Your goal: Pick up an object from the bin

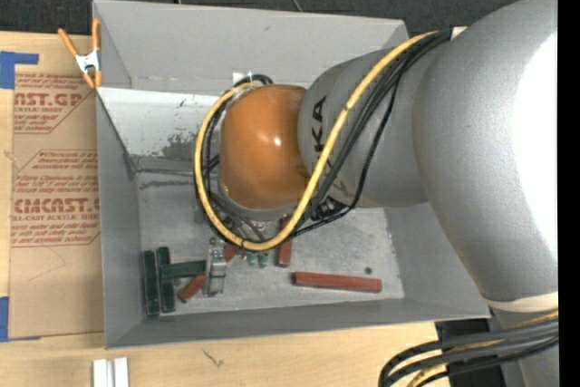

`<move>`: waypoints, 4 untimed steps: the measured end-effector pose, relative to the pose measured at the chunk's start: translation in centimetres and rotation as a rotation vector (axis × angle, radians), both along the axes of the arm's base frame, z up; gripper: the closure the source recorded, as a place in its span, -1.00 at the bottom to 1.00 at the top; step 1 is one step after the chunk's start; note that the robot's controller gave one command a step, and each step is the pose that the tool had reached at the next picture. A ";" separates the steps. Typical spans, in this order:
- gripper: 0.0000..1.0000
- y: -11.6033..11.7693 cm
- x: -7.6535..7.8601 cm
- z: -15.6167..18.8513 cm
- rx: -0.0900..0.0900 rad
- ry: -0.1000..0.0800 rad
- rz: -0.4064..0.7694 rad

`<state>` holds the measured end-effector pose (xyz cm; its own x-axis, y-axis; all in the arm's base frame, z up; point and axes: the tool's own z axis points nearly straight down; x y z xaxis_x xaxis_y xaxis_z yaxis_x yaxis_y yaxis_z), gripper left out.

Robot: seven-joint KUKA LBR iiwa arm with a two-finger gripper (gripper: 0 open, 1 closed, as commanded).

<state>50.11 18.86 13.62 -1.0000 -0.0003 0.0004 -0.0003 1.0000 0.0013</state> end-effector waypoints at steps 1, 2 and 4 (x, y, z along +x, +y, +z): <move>-1.00 0.0 0.0 0.0 0.000 0.000 0.000; 1.00 -1.1 -2.1 -6.7 0.000 0.001 -0.038; 1.00 3.1 0.3 5.3 0.000 -0.001 -0.015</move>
Offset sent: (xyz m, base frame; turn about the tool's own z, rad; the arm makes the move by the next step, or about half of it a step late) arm -0.0201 -0.0114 -0.0662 0.0379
